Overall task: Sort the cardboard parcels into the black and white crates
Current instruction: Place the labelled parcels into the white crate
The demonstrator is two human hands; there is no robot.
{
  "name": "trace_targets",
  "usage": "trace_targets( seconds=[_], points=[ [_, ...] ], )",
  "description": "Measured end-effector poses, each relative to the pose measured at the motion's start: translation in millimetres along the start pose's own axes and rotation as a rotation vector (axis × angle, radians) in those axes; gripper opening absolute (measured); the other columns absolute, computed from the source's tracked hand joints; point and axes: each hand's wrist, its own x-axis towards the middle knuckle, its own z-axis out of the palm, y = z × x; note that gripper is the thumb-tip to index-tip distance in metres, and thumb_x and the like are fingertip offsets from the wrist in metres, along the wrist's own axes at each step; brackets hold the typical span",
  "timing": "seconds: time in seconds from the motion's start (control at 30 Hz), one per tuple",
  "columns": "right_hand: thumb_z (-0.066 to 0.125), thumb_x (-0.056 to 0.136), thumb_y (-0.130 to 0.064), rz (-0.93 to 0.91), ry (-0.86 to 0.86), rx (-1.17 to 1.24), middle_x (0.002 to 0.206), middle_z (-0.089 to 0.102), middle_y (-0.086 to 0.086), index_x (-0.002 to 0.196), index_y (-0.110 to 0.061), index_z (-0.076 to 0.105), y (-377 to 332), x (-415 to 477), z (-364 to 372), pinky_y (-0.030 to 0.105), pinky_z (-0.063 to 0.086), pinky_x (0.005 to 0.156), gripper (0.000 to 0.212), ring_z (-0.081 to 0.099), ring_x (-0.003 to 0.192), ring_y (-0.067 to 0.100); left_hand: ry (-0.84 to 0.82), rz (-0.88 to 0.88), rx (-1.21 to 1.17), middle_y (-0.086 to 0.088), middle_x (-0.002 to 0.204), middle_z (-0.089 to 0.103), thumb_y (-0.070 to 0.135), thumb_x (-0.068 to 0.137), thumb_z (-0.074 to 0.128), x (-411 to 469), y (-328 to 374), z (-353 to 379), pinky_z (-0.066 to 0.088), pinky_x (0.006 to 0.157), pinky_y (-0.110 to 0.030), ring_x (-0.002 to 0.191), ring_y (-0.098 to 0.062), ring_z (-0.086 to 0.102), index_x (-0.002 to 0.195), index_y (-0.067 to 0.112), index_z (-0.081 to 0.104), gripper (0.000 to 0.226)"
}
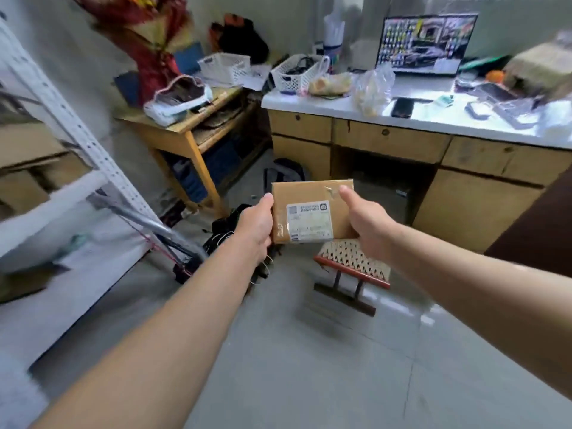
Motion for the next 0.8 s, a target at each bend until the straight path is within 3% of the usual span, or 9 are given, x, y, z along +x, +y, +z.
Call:
trace_targets(
  seconds=[0.03,0.1,0.17,0.2,0.27,0.37,0.5,0.7,0.8],
  points=[
    [0.045,0.091,-0.054,-0.026,-0.019,-0.02,0.095,0.069,0.005,0.103,-0.014,0.057,-14.7,-12.8,8.6,0.034,0.049,0.075,0.043,0.064,0.085,0.02,0.029,0.022,-0.031,0.001,0.084,0.067,0.036,0.099,0.045,-17.0,13.4,-12.5,0.049,0.058,-0.027,0.074,-0.012,0.064,0.091,0.016,0.06,0.026],
    [0.046,0.089,-0.057,-0.083,-0.064,-0.058,0.105,0.066,0.005,0.113,-0.013,0.055,-39.5,-34.4,25.2,0.038,0.047,0.092,0.051,0.062,0.095,0.024,0.087,0.064,-0.102,0.001,0.099,0.065,0.037,0.098,0.047,-47.5,33.1,-37.2,0.052,0.08,-0.038,0.094,-0.019,0.064,0.104,0.015,0.058,0.026],
    [0.047,0.087,-0.06,-0.137,-0.135,-0.09,0.107,0.063,0.003,0.117,-0.014,0.055,-59.4,-57.2,41.8,0.037,0.043,0.098,0.056,0.058,0.101,0.024,0.166,0.103,-0.167,0.0,0.117,0.057,0.038,0.097,0.047,-75.9,44.3,-60.3,0.04,0.104,-0.05,0.115,-0.025,0.056,0.122,0.014,0.053,0.034],
    [0.047,0.086,-0.061,-0.162,-0.178,-0.103,0.109,0.062,0.003,0.119,-0.013,0.056,-67.4,-68.3,50.3,0.038,0.041,0.099,0.059,0.057,0.104,0.024,0.215,0.122,-0.201,0.0,0.12,0.054,0.039,0.097,0.047,-90.6,48.4,-70.9,0.036,0.107,-0.051,0.116,-0.025,0.053,0.126,0.014,0.051,0.038],
    [0.046,0.085,-0.064,-0.21,-0.264,-0.13,0.112,0.063,0.003,0.12,-0.014,0.058,-77.9,-88.5,68.0,0.039,0.041,0.1,0.061,0.057,0.104,0.024,0.302,0.17,-0.269,0.003,0.113,0.055,0.039,0.097,0.048,-115.6,51.3,-92.2,0.039,0.105,-0.048,0.105,-0.022,0.059,0.114,0.015,0.055,0.031],
    [0.047,0.08,-0.067,-0.27,-0.384,-0.152,0.112,0.063,0.003,0.12,-0.018,0.058,-83.8,-122.2,98.6,0.043,0.044,0.098,0.064,0.058,0.102,0.024,0.434,0.22,-0.369,-0.006,0.114,0.067,0.047,0.095,0.048,-152.9,47.3,-124.3,0.044,0.1,-0.049,0.103,-0.026,0.064,0.108,0.018,0.059,0.034],
    [0.046,0.067,-0.072,-0.272,-0.558,-0.132,0.112,0.063,0.006,0.122,-0.019,0.056,-75.3,-167.1,149.6,0.046,0.049,0.092,0.077,0.062,0.099,0.026,0.599,0.231,-0.469,-0.006,0.098,0.071,0.059,0.092,0.043,-199.4,33.7,-175.9,0.053,0.088,-0.044,0.092,-0.025,0.067,0.096,0.021,0.059,0.041],
    [0.045,0.074,-0.075,-0.192,-0.739,-0.171,0.122,0.06,0.004,0.132,-0.022,0.049,-41.1,-225.6,253.0,0.048,0.045,0.097,0.079,0.058,0.108,0.027,0.794,0.227,-0.581,-0.007,0.101,0.07,0.058,0.093,0.042,-250.8,10.9,-282.3,0.051,0.061,-0.031,0.083,-0.021,0.066,0.121,0.018,0.056,0.05],
    [0.048,0.079,-0.069,-0.162,-0.764,-0.191,0.125,0.056,0.005,0.133,-0.019,0.044,-20.3,-258.3,315.9,0.047,0.044,0.1,0.074,0.055,0.11,0.028,0.855,0.221,-0.612,-0.009,0.104,0.07,0.056,0.092,0.047,-269.3,-1.1,-344.8,0.057,0.074,-0.041,0.087,-0.024,0.068,0.121,0.017,0.056,0.049]
  ],
)
